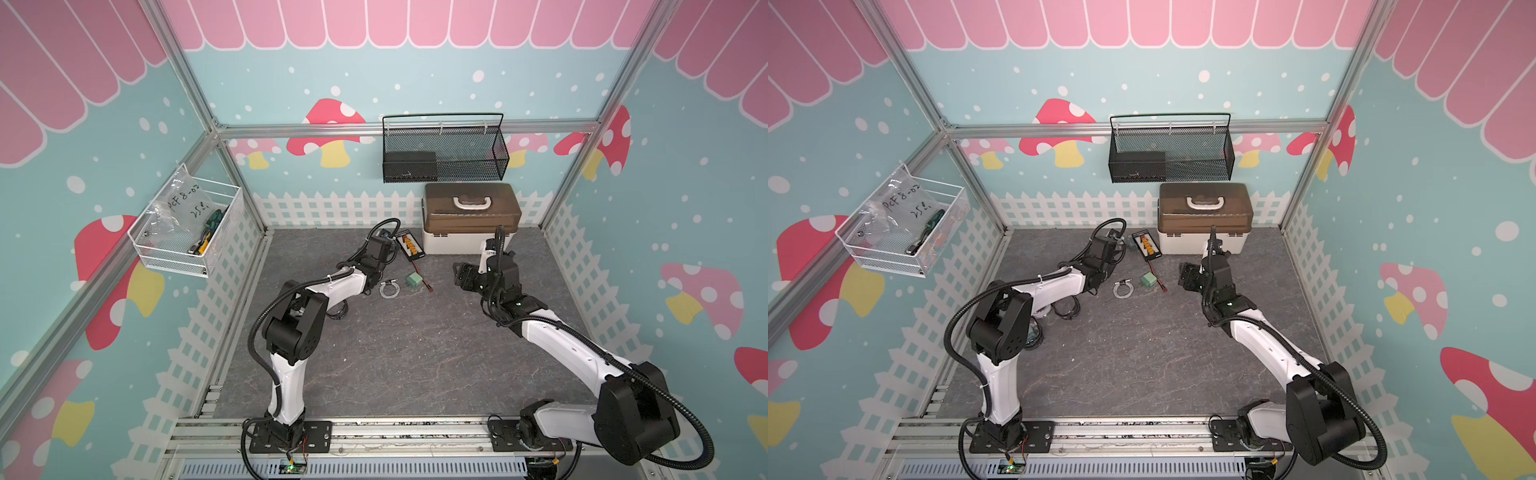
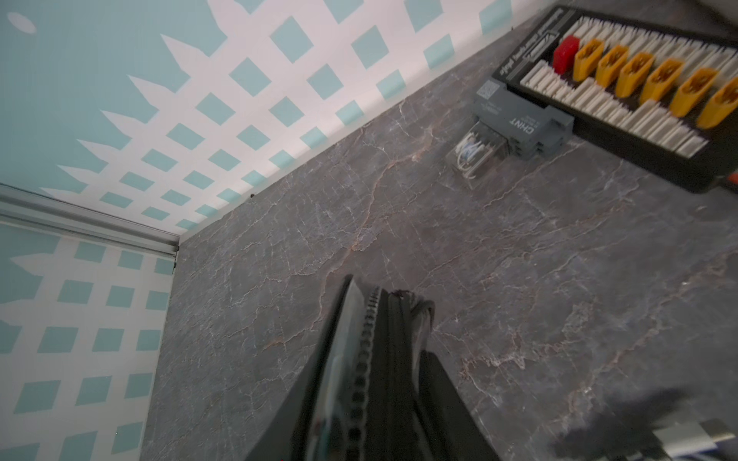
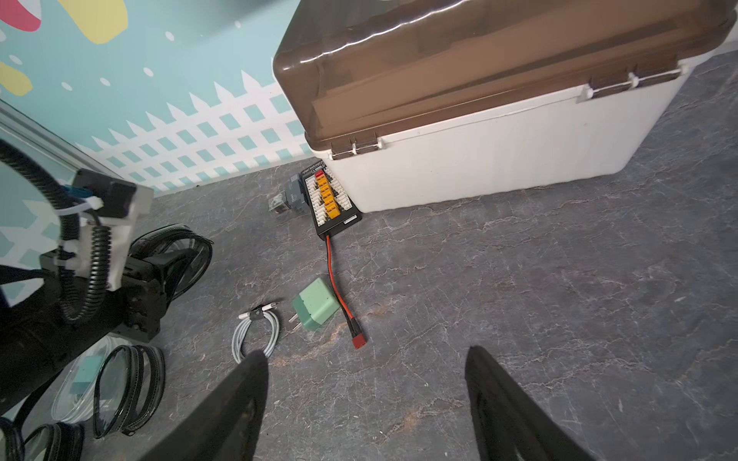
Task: Pack away charging kits
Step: Place the storage bag at the center of the board.
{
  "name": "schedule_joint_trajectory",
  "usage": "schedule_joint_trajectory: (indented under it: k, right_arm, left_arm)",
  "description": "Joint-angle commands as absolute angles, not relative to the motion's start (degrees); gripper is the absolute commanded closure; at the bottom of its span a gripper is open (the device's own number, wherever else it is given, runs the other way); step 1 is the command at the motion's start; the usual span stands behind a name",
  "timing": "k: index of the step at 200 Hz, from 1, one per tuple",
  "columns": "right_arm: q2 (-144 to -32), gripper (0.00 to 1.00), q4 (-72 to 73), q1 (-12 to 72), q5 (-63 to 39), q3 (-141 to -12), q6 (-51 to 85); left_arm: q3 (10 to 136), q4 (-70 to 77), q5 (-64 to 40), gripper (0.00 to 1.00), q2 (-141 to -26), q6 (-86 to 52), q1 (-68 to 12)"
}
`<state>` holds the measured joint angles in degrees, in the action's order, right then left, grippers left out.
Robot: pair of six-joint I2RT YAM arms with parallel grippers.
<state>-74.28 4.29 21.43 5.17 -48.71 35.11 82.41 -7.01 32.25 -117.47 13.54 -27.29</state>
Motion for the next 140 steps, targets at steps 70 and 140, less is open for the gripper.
schedule_joint_trajectory:
  k: [70, 140]
  right_arm:
    - [-73.9, 0.11, 2.9, 21.2, 7.8, -49.6, 37.7]
    - [-73.3, 0.01, -2.2, 20.8, 9.5, -52.6, 40.8]
  left_arm:
    - [82.0, -13.2, 32.7, 0.41, -113.8, 9.2, -29.4]
    - [81.5, -25.6, 16.8, 0.01, -96.0, -16.0, -24.1]
